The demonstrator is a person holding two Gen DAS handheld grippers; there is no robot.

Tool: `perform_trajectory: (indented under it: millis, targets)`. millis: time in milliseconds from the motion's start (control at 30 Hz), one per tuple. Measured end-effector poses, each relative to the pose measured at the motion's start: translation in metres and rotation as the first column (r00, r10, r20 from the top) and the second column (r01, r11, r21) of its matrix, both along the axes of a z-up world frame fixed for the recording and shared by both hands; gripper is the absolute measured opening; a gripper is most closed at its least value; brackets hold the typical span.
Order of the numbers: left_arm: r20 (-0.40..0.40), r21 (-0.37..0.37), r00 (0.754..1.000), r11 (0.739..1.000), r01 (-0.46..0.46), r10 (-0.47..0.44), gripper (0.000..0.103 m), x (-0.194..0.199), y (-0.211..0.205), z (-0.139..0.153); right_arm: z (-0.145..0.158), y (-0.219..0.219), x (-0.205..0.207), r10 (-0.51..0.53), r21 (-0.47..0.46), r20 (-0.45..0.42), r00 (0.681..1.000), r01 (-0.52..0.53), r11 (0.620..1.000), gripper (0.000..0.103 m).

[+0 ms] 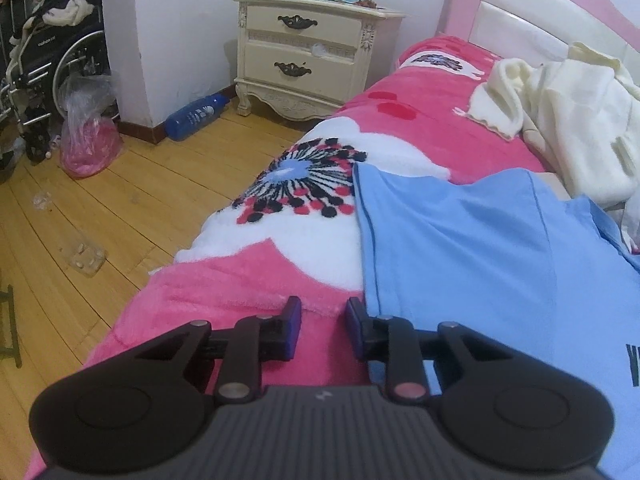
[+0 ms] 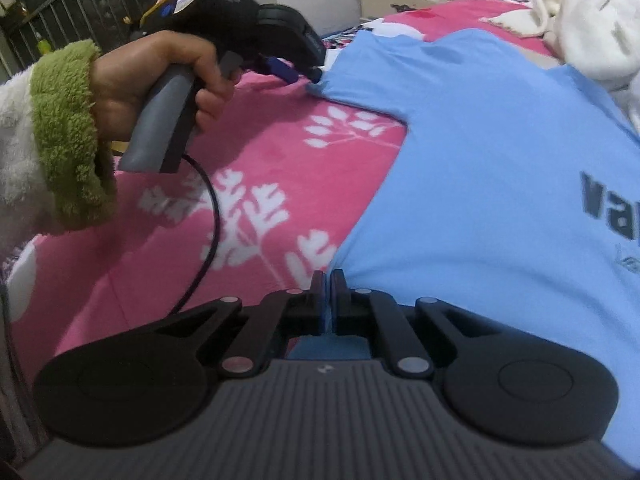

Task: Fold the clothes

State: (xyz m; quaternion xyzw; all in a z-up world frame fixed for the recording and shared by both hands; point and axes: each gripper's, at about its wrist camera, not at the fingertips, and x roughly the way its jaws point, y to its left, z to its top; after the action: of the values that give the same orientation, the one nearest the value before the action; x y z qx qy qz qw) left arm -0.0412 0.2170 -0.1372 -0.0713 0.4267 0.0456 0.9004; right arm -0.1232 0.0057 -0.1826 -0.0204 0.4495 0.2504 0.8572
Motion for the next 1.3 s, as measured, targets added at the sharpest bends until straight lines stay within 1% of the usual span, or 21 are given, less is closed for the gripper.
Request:
perform_trajectory:
  millis: [33, 133, 233, 300, 367, 433, 467, 500, 533, 567, 600, 633, 667, 767, 867, 967, 1067, 1100, 1167, 1233, 1300]
  targets:
    - [0.002, 0.005, 1.0, 1.0, 0.003, -0.003, 0.026, 0.0, -0.001, 0.0, -0.003, 0.0, 0.001, 0.011, 0.023, -0.005, 1.0, -0.011, 1.0, 0.005]
    - [0.013, 0.012, 1.0, 1.0, 0.015, -0.015, 0.027, -0.002, 0.0, 0.001, -0.008, 0.009, -0.003, 0.075, 0.074, -0.043, 0.996, -0.072, 0.995, 0.006]
    - [0.021, 0.015, 1.0, 1.0, 0.017, -0.017, 0.03, -0.007, 0.004, 0.008, 0.004, -0.017, -0.018, 0.034, 0.111, -0.055, 0.998, -0.028, 0.993, 0.007]
    - [0.036, 0.025, 0.999, 0.999, 0.02, -0.021, 0.032, -0.017, 0.006, 0.02, 0.013, -0.038, -0.03, -0.004, 0.135, -0.062, 0.998, 0.012, 0.991, 0.007]
    - [0.051, 0.029, 0.997, 0.998, 0.053, -0.054, 0.034, -0.032, 0.006, 0.035, 0.023, -0.059, -0.041, -0.041, 0.159, -0.07, 0.997, 0.052, 0.986, 0.008]
    - [0.065, 0.033, 0.994, 0.996, 0.085, -0.087, 0.035, -0.046, 0.005, 0.05, 0.027, -0.082, -0.06, -0.056, 0.117, -0.088, 0.995, 0.066, 0.991, 0.009]
    - [0.024, -0.003, 0.988, 0.988, 0.155, -0.155, 0.036, -0.056, -0.001, 0.052, 0.026, -0.088, -0.069, -0.055, 0.095, -0.101, 0.993, 0.064, 0.993, 0.009]
    - [-0.027, -0.052, 0.971, 0.97, 0.237, -0.239, 0.036, -0.066, -0.01, 0.054, 0.023, -0.093, -0.078, -0.048, 0.075, -0.117, 0.992, 0.057, 0.995, 0.009]
    - [-0.089, -0.115, 0.938, 0.939, 0.325, -0.336, 0.036, -0.079, -0.022, 0.05, 0.021, -0.096, -0.085, -0.047, 0.055, -0.129, 0.99, 0.054, 0.997, 0.009]
    - [-0.149, -0.186, 0.888, 0.894, 0.408, -0.436, 0.037, -0.093, -0.036, 0.045, 0.018, -0.098, -0.092, -0.055, 0.039, -0.141, 0.988, 0.061, 0.997, 0.009]
    - [-0.2, -0.252, 0.835, 0.85, 0.462, -0.513, 0.037, -0.109, -0.049, 0.038, 0.016, -0.101, -0.097, -0.068, 0.036, -0.155, 0.985, 0.075, 0.997, 0.009]
    - [-0.246, -0.317, 0.775, 0.804, 0.503, -0.582, 0.037, -0.125, -0.061, 0.03, 0.014, -0.105, -0.1, -0.091, 0.046, -0.167, 0.982, 0.1, 0.994, 0.009]
    - [-0.29, -0.366, 0.717, 0.765, 0.53, -0.634, 0.037, -0.143, -0.073, 0.021, 0.014, -0.11, -0.103, -0.119, 0.059, -0.176, 0.977, 0.131, 0.99, 0.009]
    - [-0.38, -0.401, 0.59, 0.702, 0.589, -0.712, 0.036, -0.189, -0.102, -0.004, 0.014, -0.128, -0.11, -0.209, 0.093, -0.188, 0.96, 0.229, 0.969, 0.009]
    - [-0.413, -0.439, 0.542, 0.681, 0.586, -0.732, 0.036, -0.213, -0.112, -0.019, 0.013, -0.145, -0.116, -0.276, 0.117, -0.211, 0.938, 0.305, 0.945, 0.009]
    - [-0.446, -0.422, 0.523, 0.686, 0.593, -0.726, 0.032, -0.227, -0.118, -0.03, 0.011, -0.158, -0.122, -0.322, 0.13, -0.234, 0.918, 0.357, 0.925, 0.009]
    - [-0.462, -0.411, 0.546, 0.715, 0.566, -0.699, 0.017, -0.232, -0.116, -0.034, 0.008, -0.166, -0.123, -0.349, 0.142, -0.239, 0.906, 0.388, 0.91, 0.009]
    - [-0.467, -0.408, 0.555, 0.724, 0.556, -0.689, 0.009, -0.234, -0.115, -0.036, 0.007, -0.168, -0.123, -0.355, 0.141, -0.235, 0.905, 0.393, 0.909, 0.009]
    - [-0.477, -0.401, 0.571, 0.743, 0.536, -0.669, 0.007, -0.237, -0.114, -0.038, 0.007, -0.168, -0.121, -0.358, 0.118, -0.225, 0.906, 0.39, 0.913, 0.009]
    - [-0.492, -0.406, 0.563, 0.747, 0.526, -0.664, 0.007, -0.239, -0.111, -0.037, 0.008, -0.167, -0.12, -0.355, 0.081, -0.224, 0.908, 0.38, 0.921, 0.009]
    - [-0.509, -0.412, 0.555, 0.752, 0.515, -0.658, 0.006, -0.239, -0.107, -0.037, 0.003, -0.165, -0.119, -0.341, 0.049, -0.266, 0.902, 0.366, 0.929, 0.009]
